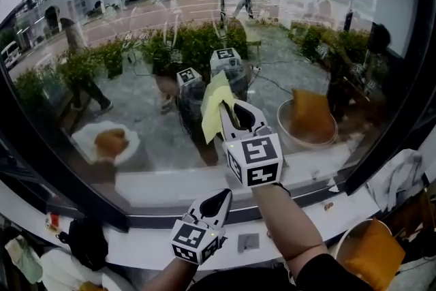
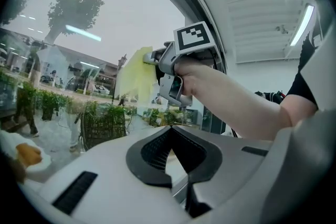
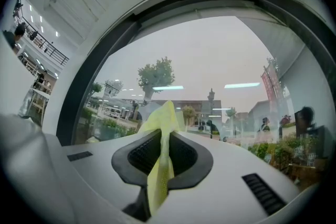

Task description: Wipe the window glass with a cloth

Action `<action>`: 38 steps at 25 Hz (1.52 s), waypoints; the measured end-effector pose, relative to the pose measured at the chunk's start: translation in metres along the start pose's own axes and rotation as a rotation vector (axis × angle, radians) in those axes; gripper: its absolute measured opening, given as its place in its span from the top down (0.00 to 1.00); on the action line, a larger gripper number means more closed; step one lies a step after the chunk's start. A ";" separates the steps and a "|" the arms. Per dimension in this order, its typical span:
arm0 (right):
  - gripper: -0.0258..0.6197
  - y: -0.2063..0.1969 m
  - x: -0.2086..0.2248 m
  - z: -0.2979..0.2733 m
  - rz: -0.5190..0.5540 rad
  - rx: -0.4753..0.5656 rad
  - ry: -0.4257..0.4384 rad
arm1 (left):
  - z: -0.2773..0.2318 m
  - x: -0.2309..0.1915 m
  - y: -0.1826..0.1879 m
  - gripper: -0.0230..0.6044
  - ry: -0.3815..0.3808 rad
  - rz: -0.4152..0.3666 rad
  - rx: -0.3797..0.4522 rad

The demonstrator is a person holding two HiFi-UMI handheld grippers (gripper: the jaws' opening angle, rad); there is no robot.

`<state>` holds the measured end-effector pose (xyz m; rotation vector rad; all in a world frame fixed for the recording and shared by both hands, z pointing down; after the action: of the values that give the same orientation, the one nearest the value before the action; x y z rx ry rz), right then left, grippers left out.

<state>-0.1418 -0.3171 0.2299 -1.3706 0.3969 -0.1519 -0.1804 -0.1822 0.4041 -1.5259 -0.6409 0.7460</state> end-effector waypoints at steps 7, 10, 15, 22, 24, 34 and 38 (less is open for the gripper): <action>0.88 -0.008 0.069 0.032 -0.004 0.001 -0.032 | -0.046 0.041 -0.003 0.95 -0.017 -0.002 -0.018; 0.88 -0.012 0.101 0.047 0.001 -0.006 -0.051 | -0.067 0.061 -0.002 0.95 -0.032 -0.008 -0.022; 0.88 -0.020 0.151 0.071 -0.002 -0.016 -0.080 | -0.098 0.095 -0.007 0.95 -0.050 -0.007 -0.037; 0.88 -0.037 0.220 0.107 0.001 -0.032 -0.108 | -0.145 0.144 -0.013 0.95 -0.072 -0.012 -0.057; 0.88 -0.040 0.243 0.116 0.004 -0.032 -0.114 | -0.160 0.159 -0.015 0.95 -0.080 -0.017 -0.065; 0.88 -0.070 0.377 0.179 -0.018 -0.040 -0.149 | -0.259 0.247 -0.028 0.95 -0.099 -0.025 -0.089; 0.88 -0.076 0.406 0.192 -0.016 -0.050 -0.178 | -0.275 0.262 -0.029 0.95 -0.115 -0.022 -0.093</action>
<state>0.3122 -0.2907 0.2560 -1.4246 0.2421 -0.0322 0.1988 -0.1534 0.4195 -1.5662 -0.7863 0.8005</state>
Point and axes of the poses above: the fingertips, and each gripper's own axes: z backward along the fingers, x to its right, y out of its top, the point moved 2 cm from there along z, backward along the fingers
